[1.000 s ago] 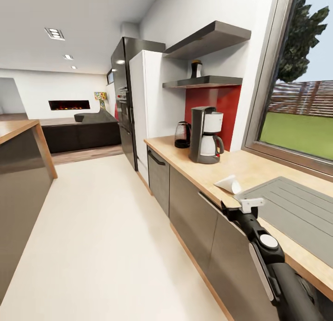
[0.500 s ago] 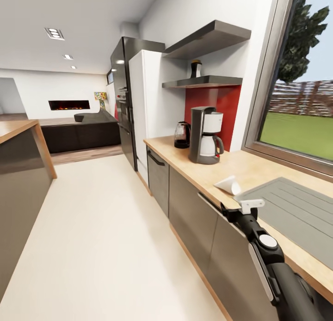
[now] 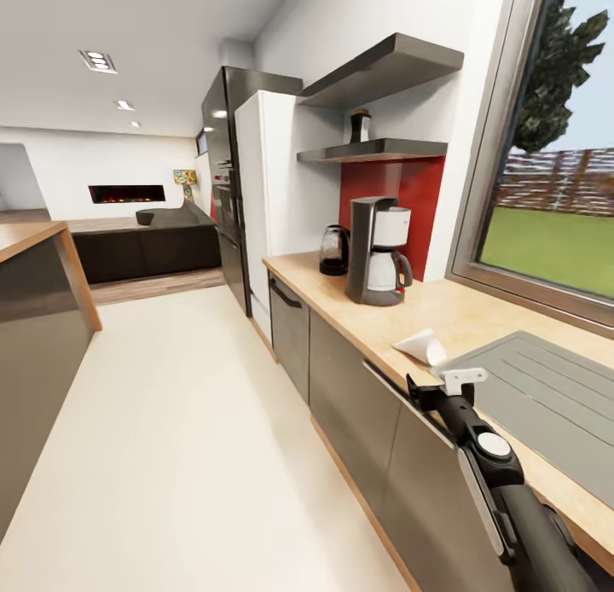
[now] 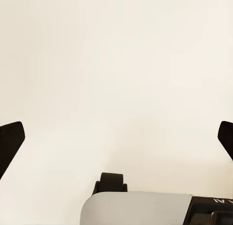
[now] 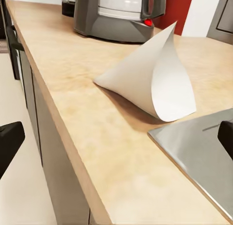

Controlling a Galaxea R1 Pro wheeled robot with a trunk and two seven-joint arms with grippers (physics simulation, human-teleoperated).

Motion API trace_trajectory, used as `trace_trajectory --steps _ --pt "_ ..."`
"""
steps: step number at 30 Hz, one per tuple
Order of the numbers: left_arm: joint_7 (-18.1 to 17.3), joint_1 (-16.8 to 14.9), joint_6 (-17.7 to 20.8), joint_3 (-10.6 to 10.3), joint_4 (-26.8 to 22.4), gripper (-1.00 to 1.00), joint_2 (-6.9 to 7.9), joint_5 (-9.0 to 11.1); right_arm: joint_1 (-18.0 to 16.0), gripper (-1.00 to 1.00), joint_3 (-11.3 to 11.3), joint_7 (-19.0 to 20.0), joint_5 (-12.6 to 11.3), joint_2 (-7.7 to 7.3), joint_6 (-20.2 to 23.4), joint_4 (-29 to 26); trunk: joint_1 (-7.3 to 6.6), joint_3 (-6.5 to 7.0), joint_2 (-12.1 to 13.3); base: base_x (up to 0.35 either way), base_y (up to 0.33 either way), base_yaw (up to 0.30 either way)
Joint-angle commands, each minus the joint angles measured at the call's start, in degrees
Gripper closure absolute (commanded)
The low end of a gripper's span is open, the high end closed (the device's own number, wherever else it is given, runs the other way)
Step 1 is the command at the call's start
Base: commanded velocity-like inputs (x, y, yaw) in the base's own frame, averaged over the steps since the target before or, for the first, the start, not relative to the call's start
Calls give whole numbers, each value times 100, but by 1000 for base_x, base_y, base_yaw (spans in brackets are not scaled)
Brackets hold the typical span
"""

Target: Set up a coffee station on the kitchen countertop: keep the coffee maker on the countertop, move the bottle of coffee from the kitchen shelf to the counter next to the coffee maker, place a paper coffee filter on top of the coffee maker, put the saucer next to the coffee maker with the coffee cup on the saucer, and place the electric kettle next to the coffee maker.

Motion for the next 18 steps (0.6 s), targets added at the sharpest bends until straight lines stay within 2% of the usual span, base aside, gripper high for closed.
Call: trace_trajectory --steps 1,9,14,18 --pt "2 2 -8 8 -7 -100 -1 4 -2 -100 -3 23 40 0 33 -9 1 -5 -3 87 -33 0" --pt "2 3 -8 13 -9 -100 -1 4 -2 -100 -7 24 40 0 33 -9 1 -5 -3 28 -11 109" --pt "2 4 -17 124 -19 -100 -11 8 -4 -100 -13 154 34 3 4 85 1 -5 -3 20 -14 7" --pt "2 4 -17 124 -19 -100 -11 8 -4 -100 -13 282 34 3 4 85 1 -5 -3 0 0 0"
